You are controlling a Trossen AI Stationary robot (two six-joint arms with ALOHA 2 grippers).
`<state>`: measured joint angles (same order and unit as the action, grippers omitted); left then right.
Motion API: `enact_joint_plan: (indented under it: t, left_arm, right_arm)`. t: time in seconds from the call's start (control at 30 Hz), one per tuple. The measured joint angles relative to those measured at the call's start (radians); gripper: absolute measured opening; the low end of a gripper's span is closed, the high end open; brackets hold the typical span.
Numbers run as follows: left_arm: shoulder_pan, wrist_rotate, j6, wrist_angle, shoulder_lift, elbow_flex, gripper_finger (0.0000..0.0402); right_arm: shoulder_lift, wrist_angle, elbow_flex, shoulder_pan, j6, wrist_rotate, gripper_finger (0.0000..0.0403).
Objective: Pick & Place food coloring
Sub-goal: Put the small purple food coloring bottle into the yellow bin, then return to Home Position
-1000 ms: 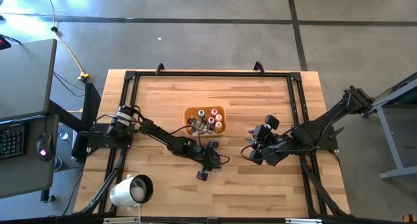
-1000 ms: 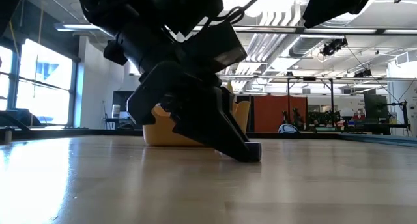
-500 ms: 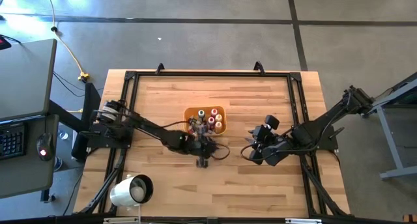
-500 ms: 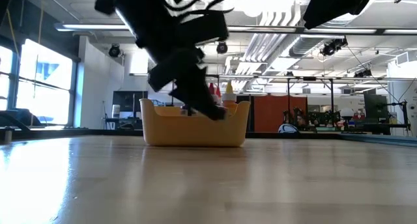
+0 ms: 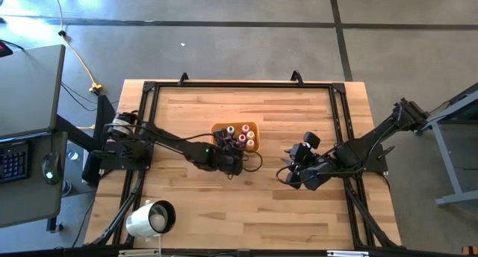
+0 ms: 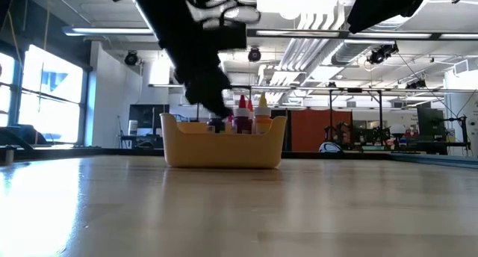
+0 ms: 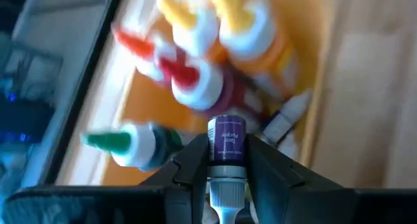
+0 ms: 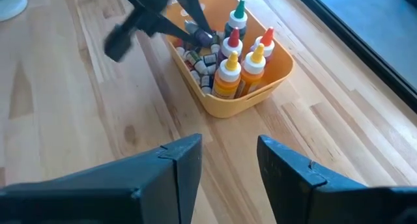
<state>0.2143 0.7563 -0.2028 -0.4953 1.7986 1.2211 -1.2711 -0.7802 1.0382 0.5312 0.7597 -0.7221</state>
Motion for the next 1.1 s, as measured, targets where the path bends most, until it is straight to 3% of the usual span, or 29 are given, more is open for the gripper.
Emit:
enact_joint_plan:
  t: [0.33, 0.77, 1.1]
  left_arm:
    - [-0.086, -0.119, -0.04, -0.043, 0.022, 0.001, 0.0092]
    - [-0.09, -0.227, -0.043, -0.077, 0.022, 0.0, 0.0094]
    - [-0.09, -0.218, -0.034, -0.081, 0.022, 0.0, 0.0187]
  right_arm:
    - [0.0, 0.0, 0.0, 0.0, 0.0, 0.0, 0.0142]
    - [0.0, 0.0, 0.0, 0.0, -0.082, 0.009, 0.0142]
    - [0.0, 0.008, 0.0, 0.0, -0.11, 0.196, 0.0142]
